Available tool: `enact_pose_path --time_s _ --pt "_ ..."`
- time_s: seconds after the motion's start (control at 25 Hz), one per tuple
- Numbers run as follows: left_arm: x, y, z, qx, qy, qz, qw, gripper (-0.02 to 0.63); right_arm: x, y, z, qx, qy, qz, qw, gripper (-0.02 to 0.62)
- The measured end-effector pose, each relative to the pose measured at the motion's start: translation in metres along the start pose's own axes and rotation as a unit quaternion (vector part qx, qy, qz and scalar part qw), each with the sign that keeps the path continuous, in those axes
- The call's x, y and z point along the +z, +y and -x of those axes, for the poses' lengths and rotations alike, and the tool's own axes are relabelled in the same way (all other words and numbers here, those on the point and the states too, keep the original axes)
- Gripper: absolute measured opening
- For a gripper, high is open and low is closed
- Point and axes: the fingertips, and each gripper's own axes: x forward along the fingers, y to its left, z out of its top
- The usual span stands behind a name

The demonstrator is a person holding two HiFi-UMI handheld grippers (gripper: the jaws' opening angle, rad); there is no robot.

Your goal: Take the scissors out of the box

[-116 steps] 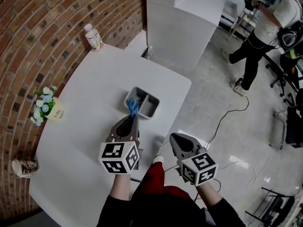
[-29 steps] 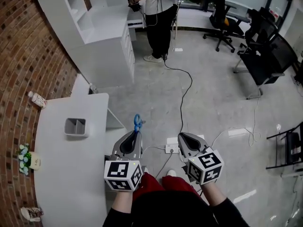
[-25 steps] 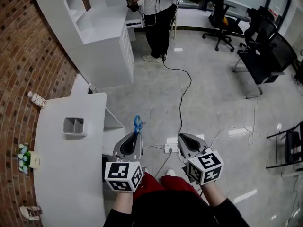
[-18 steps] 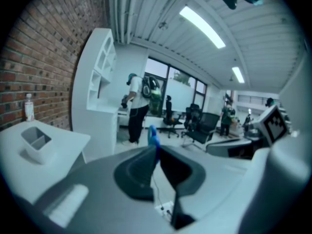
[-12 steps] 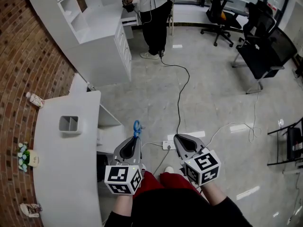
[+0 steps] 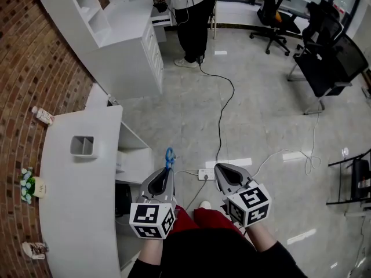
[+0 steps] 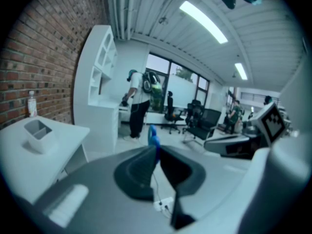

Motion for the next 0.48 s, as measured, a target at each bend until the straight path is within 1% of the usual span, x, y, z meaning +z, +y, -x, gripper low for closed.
enact_pose_path --time_s 0.48 --pt "-0.0092 0.0069 0.0055 0.011 0.003 0.014 0.9998 0.026 -0.0032 -0.0002 0.0052 -0.001 0.004 0.002 1.0 0.008"
